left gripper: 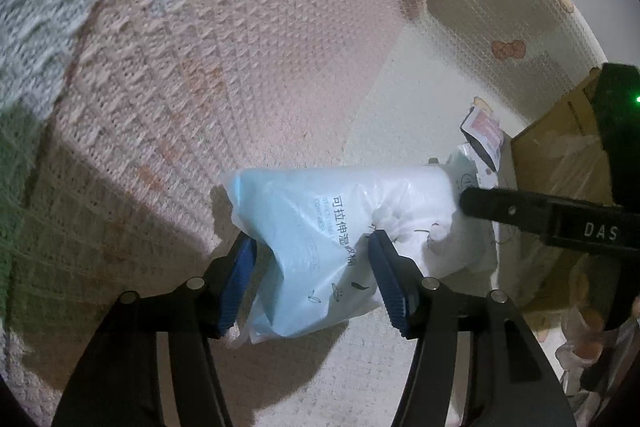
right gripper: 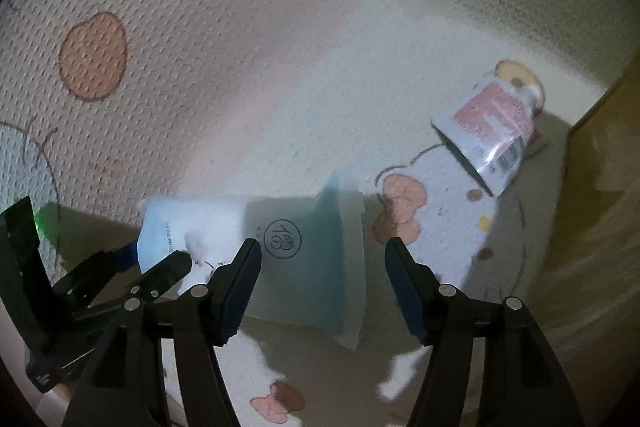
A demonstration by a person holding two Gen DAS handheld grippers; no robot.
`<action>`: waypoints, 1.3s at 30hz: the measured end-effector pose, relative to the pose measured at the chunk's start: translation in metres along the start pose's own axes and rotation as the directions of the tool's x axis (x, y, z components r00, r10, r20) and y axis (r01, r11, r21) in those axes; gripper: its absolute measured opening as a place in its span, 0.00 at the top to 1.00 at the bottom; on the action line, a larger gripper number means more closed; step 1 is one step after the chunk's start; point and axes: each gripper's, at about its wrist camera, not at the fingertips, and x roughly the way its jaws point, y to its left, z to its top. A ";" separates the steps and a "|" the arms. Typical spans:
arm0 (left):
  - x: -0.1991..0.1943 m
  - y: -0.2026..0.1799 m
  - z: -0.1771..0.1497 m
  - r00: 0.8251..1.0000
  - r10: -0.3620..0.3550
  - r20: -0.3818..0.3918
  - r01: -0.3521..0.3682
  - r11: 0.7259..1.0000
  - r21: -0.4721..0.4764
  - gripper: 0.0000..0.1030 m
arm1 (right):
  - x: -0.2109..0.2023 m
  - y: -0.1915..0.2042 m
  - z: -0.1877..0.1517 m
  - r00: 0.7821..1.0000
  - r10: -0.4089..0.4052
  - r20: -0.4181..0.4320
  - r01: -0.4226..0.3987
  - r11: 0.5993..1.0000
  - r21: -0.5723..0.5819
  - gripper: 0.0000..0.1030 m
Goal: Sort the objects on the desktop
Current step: 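Lift the blue wipes packet with both grippers and carry it over the box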
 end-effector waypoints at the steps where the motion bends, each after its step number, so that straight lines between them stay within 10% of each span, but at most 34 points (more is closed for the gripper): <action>1: 0.000 0.001 0.001 1.000 -0.004 -0.002 0.004 1.000 -0.005 0.38 | 0.010 -0.005 0.005 0.999 0.036 -0.015 -0.036 0.999 0.033 0.40; 6: 0.002 0.003 0.000 1.000 -0.023 -0.017 0.022 0.999 -0.033 0.38 | 0.028 -0.020 0.009 0.981 0.189 -0.038 -0.180 0.970 0.166 0.38; 15: -0.006 -0.015 0.003 0.999 0.012 -0.051 -0.012 1.000 -0.002 0.41 | 0.049 0.015 0.001 0.983 0.178 -0.038 -0.174 0.982 0.077 0.36; 26: -0.063 -0.056 -0.001 0.987 0.103 0.124 -0.126 0.972 0.196 0.41 | 0.007 0.048 -0.001 0.986 0.150 0.066 -0.153 0.988 0.031 0.36; 39: -0.157 -0.121 0.011 0.916 0.068 0.396 -0.223 0.905 0.361 0.41 | -0.115 0.028 -0.005 0.921 0.151 0.358 -0.176 0.984 0.037 0.36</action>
